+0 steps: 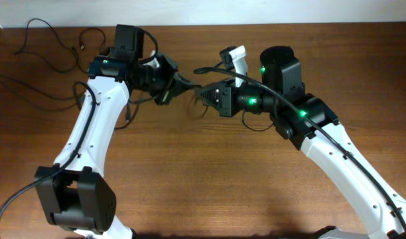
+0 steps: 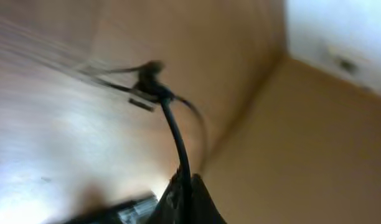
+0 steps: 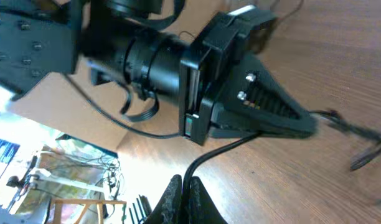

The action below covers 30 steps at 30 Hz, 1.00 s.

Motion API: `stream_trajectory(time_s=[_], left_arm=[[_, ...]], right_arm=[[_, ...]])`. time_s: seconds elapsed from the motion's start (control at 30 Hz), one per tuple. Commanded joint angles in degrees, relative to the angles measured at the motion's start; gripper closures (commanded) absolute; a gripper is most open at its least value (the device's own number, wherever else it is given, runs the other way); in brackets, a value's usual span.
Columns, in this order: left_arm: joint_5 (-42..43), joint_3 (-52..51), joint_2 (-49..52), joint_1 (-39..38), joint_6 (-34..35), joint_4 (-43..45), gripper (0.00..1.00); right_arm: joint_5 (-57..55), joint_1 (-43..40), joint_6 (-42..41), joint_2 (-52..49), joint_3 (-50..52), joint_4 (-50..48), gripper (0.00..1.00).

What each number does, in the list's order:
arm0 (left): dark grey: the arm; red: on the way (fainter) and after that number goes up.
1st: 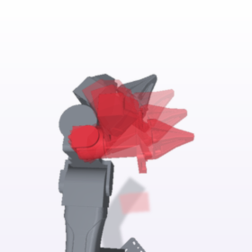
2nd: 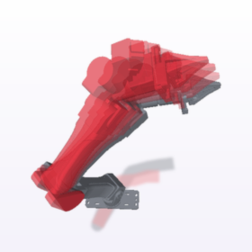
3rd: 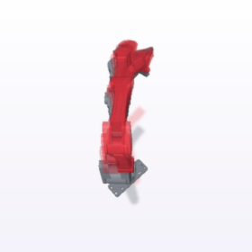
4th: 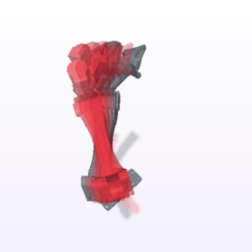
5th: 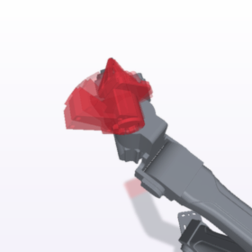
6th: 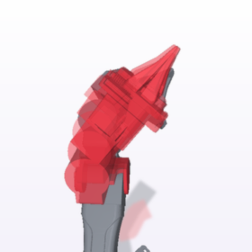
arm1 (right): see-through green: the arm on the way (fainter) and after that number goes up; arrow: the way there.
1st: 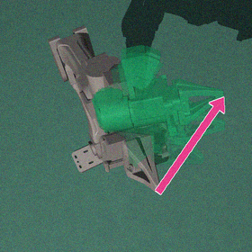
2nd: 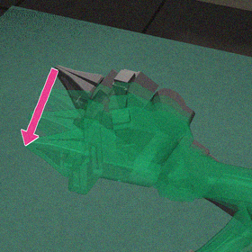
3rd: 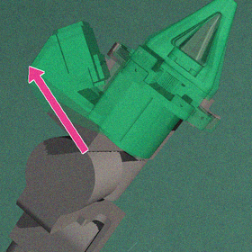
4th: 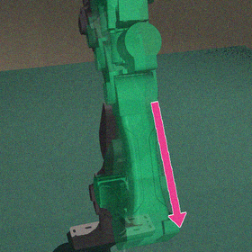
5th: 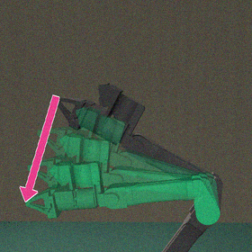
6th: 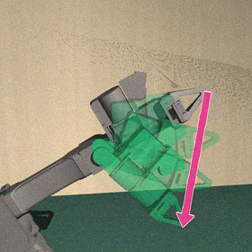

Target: Untangle cables

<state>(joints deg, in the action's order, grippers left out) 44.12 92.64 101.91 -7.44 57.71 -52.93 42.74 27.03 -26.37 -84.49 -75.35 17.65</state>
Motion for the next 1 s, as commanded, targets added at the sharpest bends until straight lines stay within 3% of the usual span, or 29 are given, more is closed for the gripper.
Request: stream_trajectory(time_s=[0.0, 0.13, 0.23, 0.33, 0.37, 0.4, 0.43, 0.5, 0.53, 0.63, 0.7, 0.73, 0.8, 0.83, 0.87, 0.9, 0.97], left_arm=[[-22.1, 0.9, 0.3, 0.0, -2.1, -3.0, 1.0], [-24.0, 0.9, 0.3, 0.0, -2.1, -3.8, 1.0], [-22.5, 0.9, 0.2, 0.0, -2.1, -5.2, 1.0], [2.6, 0.9, -0.7, 0.0, -10.8, -1.8, 1.0], [14.8, 0.9, -1.4, 0.0, -18.4, 6.2, 1.0], [16.9, 0.9, -2.0, -0.2, -24.5, 11.3, 1.0], [12.5, 0.9, -2.2, -0.6, -28.2, 11.6, 1.0], [-9.8, 0.9, -2.2, -2.8, -27.7, 3.8, 1.0], [-15.5, 1.1, -2.8, -3.9, -29.3, 0.3, 1.0], [-16.5, 1.2, -5.7, -4.7, -36.4, -0.4, 1.0], [-31.4, 1.2, -5.6, -5.8, -36.9, 0.5, 1.0], [-36.5, 1.8, -5.4, -7.5, -40.3, -2.5, 1.0], [-35.7, 5.8, -5.8, -9.0, -44.0, -6.9, 1.0], [-32.8, 9.7, -6.7, -9.7, -45.0, -9.8, 1.0], [-24.1, 12.3, -7.8, -9.7, -45.0, -11.3, 1.0], [-7.5, 13.4, -9.0, -9.0, -46.1, -10.4, 1.0], [2.7, 13.4, -9.4, -8.8, -50.1, -8.2, 1.0]], right_arm=[[-0.2, -1.7, 0.9, 3.8, -1.1, 1.2, 0.96], [-4.7, -4.7, 0.9, 4.0, -1.1, 8.1, 0.96], [-19.8, -7.8, 0.9, 4.0, -1.1, 18.1, 0.96], [-20.6, -9.5, 1.2, 3.9, -1.1, 22.4, 0.88], [-20.5, -9.5, 2.1, 3.7, -1.1, 22.7, 0.85], [-20.5, -9.5, 2.1, 3.7, -1.1, 22.9, 0.84], [-20.4, -9.4, 2.1, 3.7, -1.1, 22.9, 0.84], [-20.3, -9.4, 2.1, 3.7, -1.1, 22.9, 0.84], [-20.3, -9.4, 2.1, 3.7, -1.1, 23.1, 0.83], [-20.3, -9.4, 2.2, 3.7, -1.1, 24.0, 0.83], [-20.3, -9.4, 2.1, 3.6, -1.1, 23.2, 0.83], [-20.3, -9.4, 1.9, 3.5, -1.1, 22.5, 0.83], [-20.3, -9.4, 2.0, 3.4, -1.1, 22.6, 0.83], [-20.3, -9.4, 2.0, 3.4, -1.1, 22.7, 0.83], [-20.3, -9.4, 2.0, 3.5, -1.1, 23.1, 0.83], [-20.3, -9.4, 2.0, 3.4, -1.1, 23.1, 0.83], [-20.3, -9.4, 1.9, 3.5, -1.1, 22.8, 0.83]])
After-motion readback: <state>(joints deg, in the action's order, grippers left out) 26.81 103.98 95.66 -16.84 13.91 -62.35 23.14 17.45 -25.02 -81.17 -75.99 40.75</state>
